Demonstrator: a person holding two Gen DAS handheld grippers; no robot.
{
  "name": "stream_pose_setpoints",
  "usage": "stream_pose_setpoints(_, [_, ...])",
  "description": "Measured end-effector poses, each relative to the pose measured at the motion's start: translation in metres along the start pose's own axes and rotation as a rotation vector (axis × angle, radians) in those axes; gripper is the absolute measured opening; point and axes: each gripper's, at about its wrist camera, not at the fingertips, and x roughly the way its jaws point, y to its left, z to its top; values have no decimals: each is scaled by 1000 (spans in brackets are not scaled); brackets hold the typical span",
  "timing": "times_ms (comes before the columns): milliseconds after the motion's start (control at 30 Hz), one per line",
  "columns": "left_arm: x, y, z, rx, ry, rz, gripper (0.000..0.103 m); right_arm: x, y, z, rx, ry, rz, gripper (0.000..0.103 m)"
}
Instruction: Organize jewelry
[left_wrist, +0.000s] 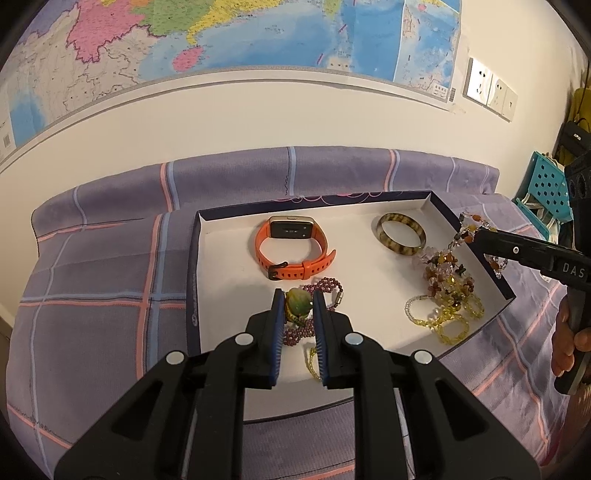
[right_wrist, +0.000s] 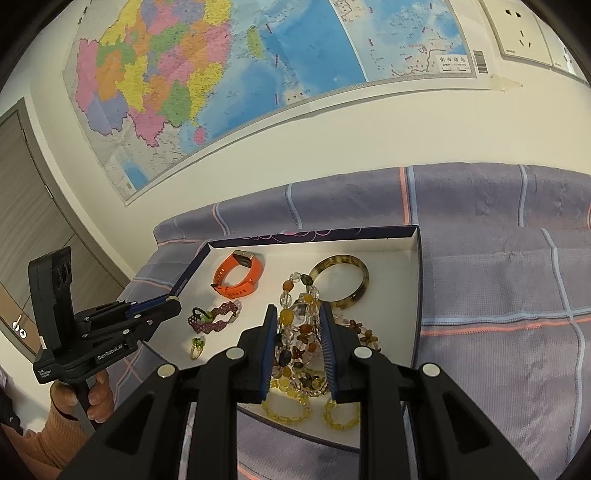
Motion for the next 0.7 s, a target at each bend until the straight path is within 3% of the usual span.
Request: stream_pose_setpoints(700, [16, -2, -4, -7, 40, 22, 16, 15, -5, 0, 1, 30, -34, 21])
